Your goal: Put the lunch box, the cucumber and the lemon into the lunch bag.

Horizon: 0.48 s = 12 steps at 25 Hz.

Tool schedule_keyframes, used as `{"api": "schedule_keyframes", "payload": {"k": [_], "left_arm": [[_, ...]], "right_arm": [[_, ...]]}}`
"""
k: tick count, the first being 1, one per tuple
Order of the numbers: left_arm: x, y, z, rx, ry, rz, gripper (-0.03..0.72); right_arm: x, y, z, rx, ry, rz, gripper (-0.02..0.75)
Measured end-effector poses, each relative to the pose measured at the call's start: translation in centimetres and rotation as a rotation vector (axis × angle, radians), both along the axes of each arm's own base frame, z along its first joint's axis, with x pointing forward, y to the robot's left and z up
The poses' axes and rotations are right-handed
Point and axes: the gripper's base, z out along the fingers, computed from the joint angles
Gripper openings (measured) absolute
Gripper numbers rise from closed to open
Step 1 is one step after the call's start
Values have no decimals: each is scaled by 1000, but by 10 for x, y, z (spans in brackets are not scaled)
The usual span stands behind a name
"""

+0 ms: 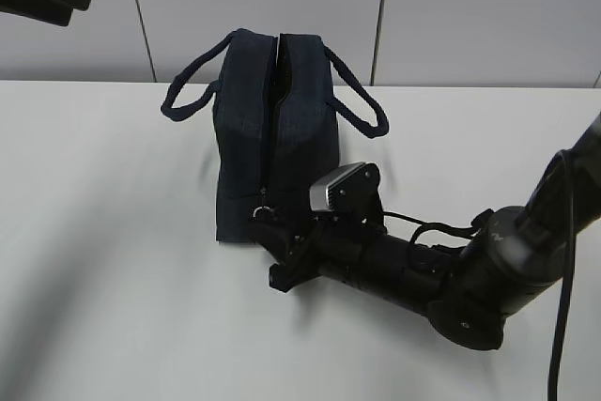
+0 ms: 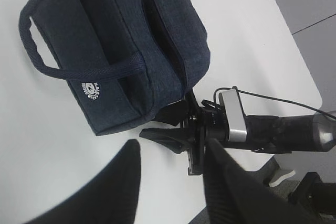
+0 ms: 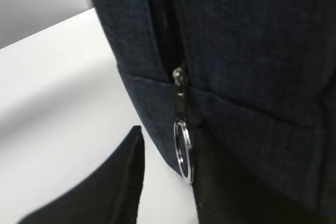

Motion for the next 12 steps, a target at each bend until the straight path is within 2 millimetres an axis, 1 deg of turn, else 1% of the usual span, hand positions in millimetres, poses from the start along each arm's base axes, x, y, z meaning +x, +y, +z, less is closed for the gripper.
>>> {"api": "schedule_keyframes", "payload": {"k": [4, 9, 12], "left_arm": [[0, 0, 0, 0, 0, 0, 269], [0, 0, 0, 0, 0, 0, 269], [0, 0, 0, 0, 0, 0, 269]], "right_arm": [[1, -1, 0, 2, 1, -11, 181], [1, -1, 0, 5, 2, -20, 99], [1, -1, 0, 13, 11, -25, 9]]}}
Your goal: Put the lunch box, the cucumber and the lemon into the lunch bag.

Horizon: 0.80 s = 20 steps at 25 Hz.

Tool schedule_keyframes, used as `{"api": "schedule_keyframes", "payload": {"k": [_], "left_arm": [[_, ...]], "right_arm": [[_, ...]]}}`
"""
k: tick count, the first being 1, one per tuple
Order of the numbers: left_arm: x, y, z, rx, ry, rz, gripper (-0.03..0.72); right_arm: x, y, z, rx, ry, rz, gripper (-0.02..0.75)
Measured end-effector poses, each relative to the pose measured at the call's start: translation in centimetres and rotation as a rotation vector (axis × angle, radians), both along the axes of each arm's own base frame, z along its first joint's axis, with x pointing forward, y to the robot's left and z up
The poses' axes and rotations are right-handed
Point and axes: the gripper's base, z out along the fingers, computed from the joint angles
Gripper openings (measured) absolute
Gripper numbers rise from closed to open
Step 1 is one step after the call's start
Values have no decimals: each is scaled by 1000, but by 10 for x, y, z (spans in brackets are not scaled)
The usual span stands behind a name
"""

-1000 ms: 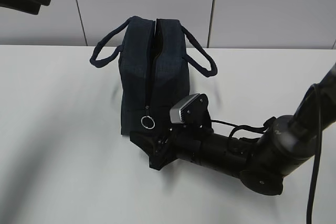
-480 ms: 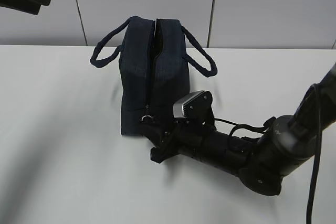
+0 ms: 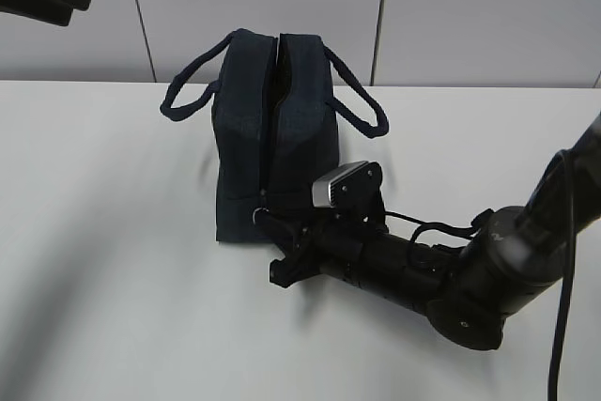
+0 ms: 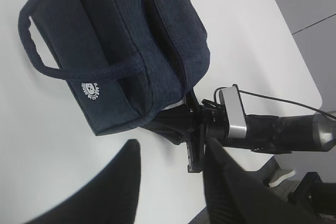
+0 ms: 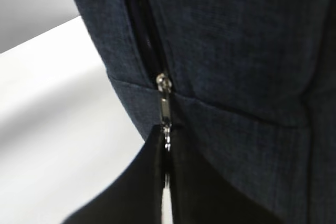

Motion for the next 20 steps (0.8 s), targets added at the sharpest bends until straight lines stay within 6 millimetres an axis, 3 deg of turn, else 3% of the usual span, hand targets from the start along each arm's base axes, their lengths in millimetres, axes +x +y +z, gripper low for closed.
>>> {"api": "schedule_keyframes", "payload": {"k": [11, 20], "left_arm": [[0, 0, 0, 0, 0, 0, 255], [0, 5, -5, 69, 27, 24, 255]], "right_arm": [[-7, -3, 1, 27, 51, -8, 0], [-14, -2, 22, 38, 15, 50, 0]]}}
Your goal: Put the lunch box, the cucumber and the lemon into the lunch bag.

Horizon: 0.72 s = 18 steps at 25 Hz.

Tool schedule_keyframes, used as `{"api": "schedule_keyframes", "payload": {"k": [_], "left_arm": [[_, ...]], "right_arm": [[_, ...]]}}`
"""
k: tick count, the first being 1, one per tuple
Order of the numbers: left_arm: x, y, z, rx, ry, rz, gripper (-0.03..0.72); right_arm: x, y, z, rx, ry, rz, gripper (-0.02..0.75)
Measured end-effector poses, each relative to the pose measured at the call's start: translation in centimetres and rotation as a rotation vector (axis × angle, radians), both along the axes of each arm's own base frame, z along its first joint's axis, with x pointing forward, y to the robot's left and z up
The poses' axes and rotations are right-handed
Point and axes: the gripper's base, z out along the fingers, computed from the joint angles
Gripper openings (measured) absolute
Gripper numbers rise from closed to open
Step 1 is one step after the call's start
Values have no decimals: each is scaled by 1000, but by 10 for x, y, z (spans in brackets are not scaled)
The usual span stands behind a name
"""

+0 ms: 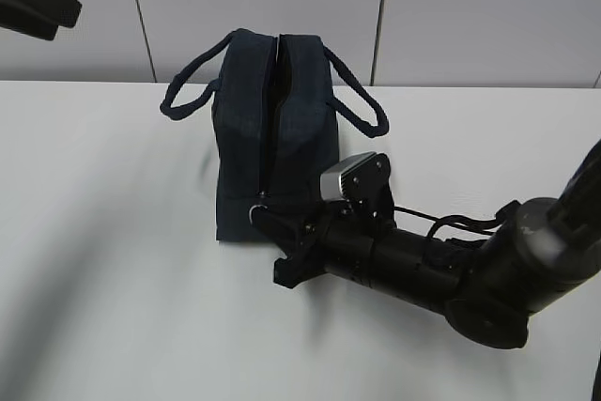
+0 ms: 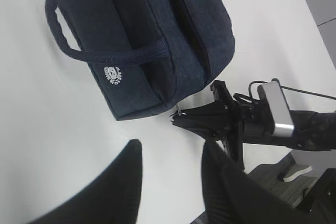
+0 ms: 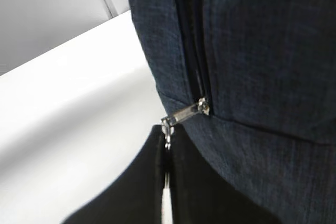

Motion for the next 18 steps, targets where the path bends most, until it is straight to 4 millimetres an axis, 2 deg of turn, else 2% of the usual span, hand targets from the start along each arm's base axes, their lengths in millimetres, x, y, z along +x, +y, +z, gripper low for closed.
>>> {"api": "schedule_keyframes", "payload": {"k": [4, 12, 18], "left_arm": [[-1, -3, -3, 53, 9, -13, 255], [-12, -37, -11, 189, 8, -145, 255], [-14, -39, -13, 249, 8, -165, 253]], "right_arm": [[0, 0, 7, 15, -3, -1, 0], [1, 1, 21, 48, 6, -5, 0], [-3, -1, 36, 62, -20, -2, 0]]}}
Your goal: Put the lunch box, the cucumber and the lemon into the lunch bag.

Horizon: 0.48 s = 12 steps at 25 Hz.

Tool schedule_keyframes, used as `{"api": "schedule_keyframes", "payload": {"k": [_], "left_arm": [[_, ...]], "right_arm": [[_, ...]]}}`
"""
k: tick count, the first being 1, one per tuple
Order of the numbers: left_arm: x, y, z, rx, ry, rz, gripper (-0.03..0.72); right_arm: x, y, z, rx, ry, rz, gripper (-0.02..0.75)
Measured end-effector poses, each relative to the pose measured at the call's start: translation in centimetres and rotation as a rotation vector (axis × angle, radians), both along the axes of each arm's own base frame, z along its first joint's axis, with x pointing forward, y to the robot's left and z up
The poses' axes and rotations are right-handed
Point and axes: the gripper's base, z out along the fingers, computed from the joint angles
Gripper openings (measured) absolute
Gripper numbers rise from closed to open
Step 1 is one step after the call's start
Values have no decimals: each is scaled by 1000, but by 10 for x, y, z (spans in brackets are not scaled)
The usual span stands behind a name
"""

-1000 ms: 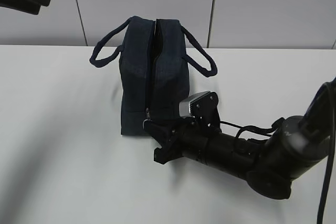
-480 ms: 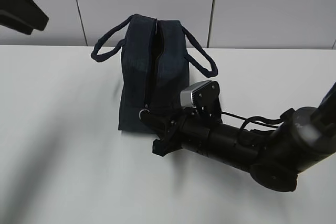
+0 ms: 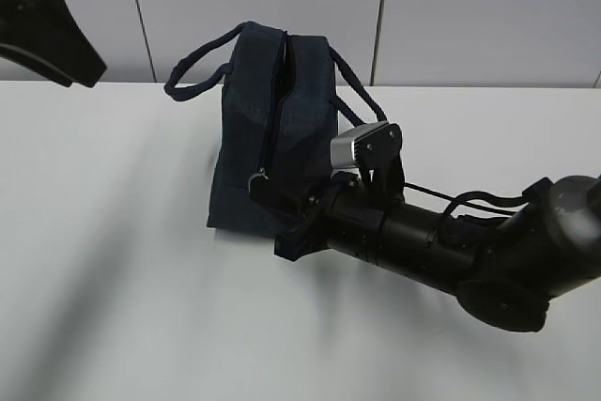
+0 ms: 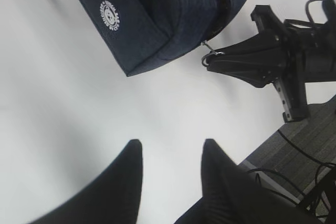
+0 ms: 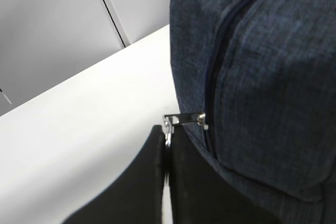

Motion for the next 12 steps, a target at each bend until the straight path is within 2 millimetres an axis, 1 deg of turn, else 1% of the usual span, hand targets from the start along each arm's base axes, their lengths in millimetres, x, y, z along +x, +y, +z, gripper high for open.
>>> {"api": "schedule_keyframes", "payload": {"k": [4, 12], "left_arm": [[0, 2, -1, 25, -4, 0, 253], [0, 2, -1, 28, -4, 0, 253]], "right_arm": [[0, 0, 2, -1, -2, -1, 0], [0, -2, 23, 26, -40, -26, 0]]}}
